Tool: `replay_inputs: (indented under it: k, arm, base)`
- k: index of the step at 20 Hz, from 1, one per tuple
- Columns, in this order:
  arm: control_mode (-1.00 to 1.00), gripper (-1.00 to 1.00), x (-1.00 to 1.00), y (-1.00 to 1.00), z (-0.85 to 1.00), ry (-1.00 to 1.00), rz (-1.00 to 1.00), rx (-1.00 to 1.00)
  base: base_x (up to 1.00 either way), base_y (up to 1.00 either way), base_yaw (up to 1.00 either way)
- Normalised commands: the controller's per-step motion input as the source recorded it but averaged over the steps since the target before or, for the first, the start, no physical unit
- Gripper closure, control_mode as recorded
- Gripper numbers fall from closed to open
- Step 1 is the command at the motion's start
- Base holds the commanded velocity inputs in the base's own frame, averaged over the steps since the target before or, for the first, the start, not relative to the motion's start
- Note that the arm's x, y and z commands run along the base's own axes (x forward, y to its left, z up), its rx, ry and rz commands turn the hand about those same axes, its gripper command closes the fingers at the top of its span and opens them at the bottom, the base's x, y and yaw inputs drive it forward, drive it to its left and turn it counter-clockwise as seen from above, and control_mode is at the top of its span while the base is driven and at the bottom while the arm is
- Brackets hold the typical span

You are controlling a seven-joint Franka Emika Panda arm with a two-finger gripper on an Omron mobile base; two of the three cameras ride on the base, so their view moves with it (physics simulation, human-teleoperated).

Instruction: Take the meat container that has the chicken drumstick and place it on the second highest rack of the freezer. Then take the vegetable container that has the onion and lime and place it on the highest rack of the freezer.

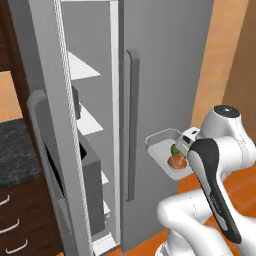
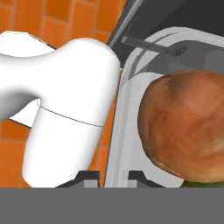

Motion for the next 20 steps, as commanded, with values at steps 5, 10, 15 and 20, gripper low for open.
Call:
replay_inputs:
  k: [5,10,15,20]
  arm:
    - [1.00,1.00,0.00,0.00,0.00,0.00,0.00,0.00]
    - [1.00,1.00,0.00,0.00,0.00,0.00,0.00,0.00]
    - [1.00,1.00,0.00,0.00,0.00,0.00,0.00,0.00]
    - [1.00,1.00,0.00,0.00,0.00,0.00,0.00,0.00]
  base:
    - [0.15,0.01,0.61]
    - [0.28,0.00,0.58]
    - [0.43,0.00,0.39]
    - [0.04,0.00,0.01]
